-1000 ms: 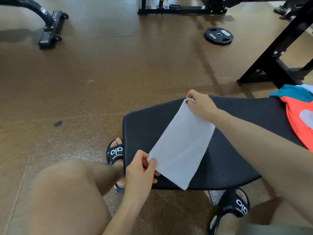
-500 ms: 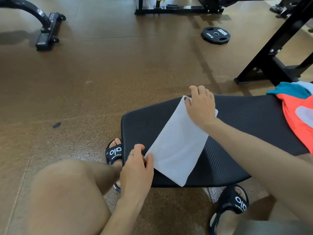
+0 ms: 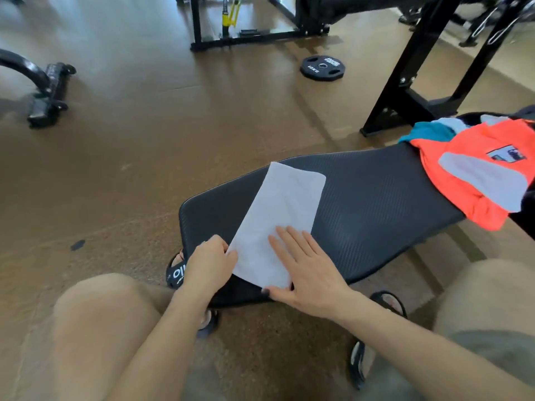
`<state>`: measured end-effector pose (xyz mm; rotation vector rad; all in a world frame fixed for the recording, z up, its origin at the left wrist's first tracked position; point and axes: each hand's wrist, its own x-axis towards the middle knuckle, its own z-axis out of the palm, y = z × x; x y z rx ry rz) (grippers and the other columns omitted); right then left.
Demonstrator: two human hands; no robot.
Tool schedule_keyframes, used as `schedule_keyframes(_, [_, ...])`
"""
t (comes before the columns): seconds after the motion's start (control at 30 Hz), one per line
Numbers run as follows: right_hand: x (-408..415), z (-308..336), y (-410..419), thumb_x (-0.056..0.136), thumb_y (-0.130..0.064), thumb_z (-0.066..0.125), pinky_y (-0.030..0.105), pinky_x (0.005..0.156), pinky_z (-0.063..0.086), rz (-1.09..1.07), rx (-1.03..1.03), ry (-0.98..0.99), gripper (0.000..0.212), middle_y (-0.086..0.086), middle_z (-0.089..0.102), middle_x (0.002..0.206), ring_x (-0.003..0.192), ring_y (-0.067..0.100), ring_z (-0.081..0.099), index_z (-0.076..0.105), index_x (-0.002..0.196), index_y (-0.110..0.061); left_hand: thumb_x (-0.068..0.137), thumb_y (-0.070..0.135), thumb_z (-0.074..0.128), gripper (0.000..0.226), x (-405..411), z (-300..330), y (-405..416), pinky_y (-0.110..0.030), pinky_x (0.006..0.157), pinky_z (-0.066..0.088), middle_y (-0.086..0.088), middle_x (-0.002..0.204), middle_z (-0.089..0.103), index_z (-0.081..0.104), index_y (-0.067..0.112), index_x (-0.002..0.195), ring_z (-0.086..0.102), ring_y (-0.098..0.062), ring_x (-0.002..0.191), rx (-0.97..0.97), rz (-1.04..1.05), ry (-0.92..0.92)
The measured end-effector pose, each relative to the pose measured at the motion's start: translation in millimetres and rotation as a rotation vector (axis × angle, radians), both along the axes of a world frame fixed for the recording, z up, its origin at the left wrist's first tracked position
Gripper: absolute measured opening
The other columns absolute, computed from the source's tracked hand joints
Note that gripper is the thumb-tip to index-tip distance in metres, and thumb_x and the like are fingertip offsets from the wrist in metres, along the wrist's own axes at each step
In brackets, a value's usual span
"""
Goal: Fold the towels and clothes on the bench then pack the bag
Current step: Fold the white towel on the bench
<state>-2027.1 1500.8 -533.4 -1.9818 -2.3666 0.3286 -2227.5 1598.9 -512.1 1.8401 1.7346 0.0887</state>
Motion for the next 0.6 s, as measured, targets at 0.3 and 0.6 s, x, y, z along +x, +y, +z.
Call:
schedule_keyframes(0.3, [-7, -24, -24, 0.088, -0.042, 0.07, 0.047, 0.125, 0.019, 0.094, 0.129, -0.087, 0.09, 0.007, 0.025, 0.166, 0.153, 0.027, 0.024, 0.025, 0.159, -0.011, 0.093, 0.016, 0.061, 0.013, -7, 20, -14, -0.05, 0.078, 0.061, -0.009, 0.092, 0.068, 0.047, 0.016, 0.094, 0.072, -0.022, 0.076, -0.117, 0.098, -0.27])
schedule_keyframes(0.6, [21, -21, -61, 0.094, -0.037, 0.068, 0.037, 0.121, 0.018, 0.151, 0.243, 0.012, 0.064, -0.001, 0.043, 0.157, 0.147, 0.017, 0.038, 0.045, 0.152, -0.022, 0.102, 0.014, 0.049, 0.013, -16, 15, -57, -0.028, 0.065, 0.052, -0.007, 0.083, 0.063, 0.055, 0.026, 0.1, 0.063, -0.012, 0.064, -0.312, -0.115, -0.296])
